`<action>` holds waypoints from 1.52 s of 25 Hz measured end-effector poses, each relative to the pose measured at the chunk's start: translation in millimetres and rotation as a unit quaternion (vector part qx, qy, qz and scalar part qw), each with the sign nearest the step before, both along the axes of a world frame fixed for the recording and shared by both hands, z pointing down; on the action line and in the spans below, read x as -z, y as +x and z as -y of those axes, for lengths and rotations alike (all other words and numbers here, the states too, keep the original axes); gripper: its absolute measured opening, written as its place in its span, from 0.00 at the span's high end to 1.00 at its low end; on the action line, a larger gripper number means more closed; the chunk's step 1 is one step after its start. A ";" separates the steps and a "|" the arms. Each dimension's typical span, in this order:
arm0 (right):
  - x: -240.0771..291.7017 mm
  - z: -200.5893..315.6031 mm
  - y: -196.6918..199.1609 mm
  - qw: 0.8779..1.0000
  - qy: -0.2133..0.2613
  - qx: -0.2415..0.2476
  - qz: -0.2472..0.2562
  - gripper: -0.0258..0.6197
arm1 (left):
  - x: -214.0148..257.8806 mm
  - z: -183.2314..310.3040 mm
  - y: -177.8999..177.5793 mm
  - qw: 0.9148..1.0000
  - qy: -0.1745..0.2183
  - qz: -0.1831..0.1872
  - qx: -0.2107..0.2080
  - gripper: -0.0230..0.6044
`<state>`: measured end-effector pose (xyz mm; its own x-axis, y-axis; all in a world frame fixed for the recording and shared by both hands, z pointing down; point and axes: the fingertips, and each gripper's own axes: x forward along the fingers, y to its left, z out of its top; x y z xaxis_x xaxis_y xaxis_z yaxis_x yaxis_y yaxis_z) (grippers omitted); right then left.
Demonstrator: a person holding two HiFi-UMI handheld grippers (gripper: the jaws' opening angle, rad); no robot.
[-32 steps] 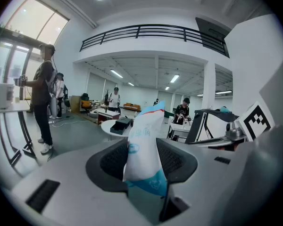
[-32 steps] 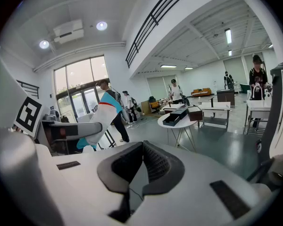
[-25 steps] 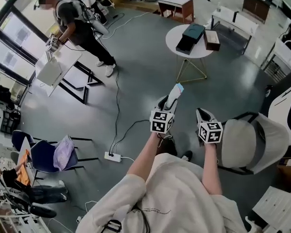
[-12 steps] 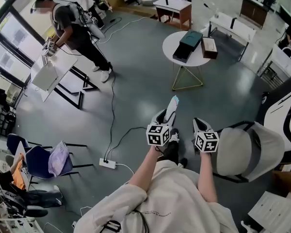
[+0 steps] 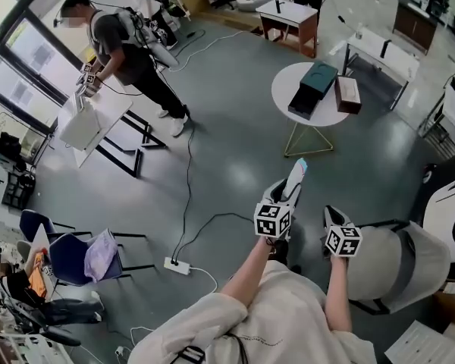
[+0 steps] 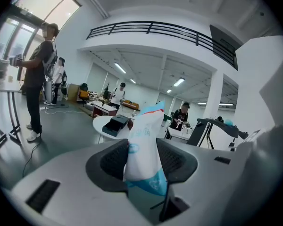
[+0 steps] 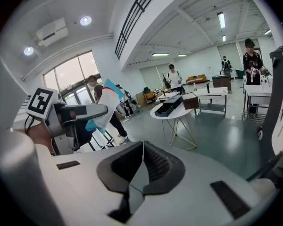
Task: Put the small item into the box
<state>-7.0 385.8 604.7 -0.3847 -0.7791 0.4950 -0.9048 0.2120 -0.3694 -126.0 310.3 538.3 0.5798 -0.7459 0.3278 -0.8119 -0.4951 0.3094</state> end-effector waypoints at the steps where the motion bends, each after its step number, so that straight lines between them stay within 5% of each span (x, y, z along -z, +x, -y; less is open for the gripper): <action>1: 2.5 16.2 -2.3 1.000 0.001 0.005 0.002 0.91 | 1.2 15.1 -1.5 1.000 0.002 0.004 0.000 0.66; 10: 22.2 148.1 -34.0 0.999 0.012 0.051 -0.004 0.91 | 16.7 151.5 -13.2 1.000 0.016 0.016 0.007 0.66; 19: 15.7 251.1 -45.0 1.000 0.010 0.019 0.000 0.90 | 5.7 256.6 -18.8 1.000 0.007 0.010 -0.019 0.66; 29: -0.8 293.0 -58.8 1.000 -0.009 -0.008 -0.020 0.91 | -23.6 299.8 -37.2 0.999 -0.029 -0.013 -0.027 0.66; 38: -0.4 321.1 -65.8 0.999 0.004 0.016 -0.027 0.90 | -32.9 319.3 -61.5 0.999 -0.034 -0.022 0.005 0.66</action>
<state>-72.7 64.8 605.1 -0.3819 -0.7709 0.5098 -0.9163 0.2439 -0.3177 -187.5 -8.9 571.2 0.5867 -0.7292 0.3522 -0.8020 -0.4633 0.3770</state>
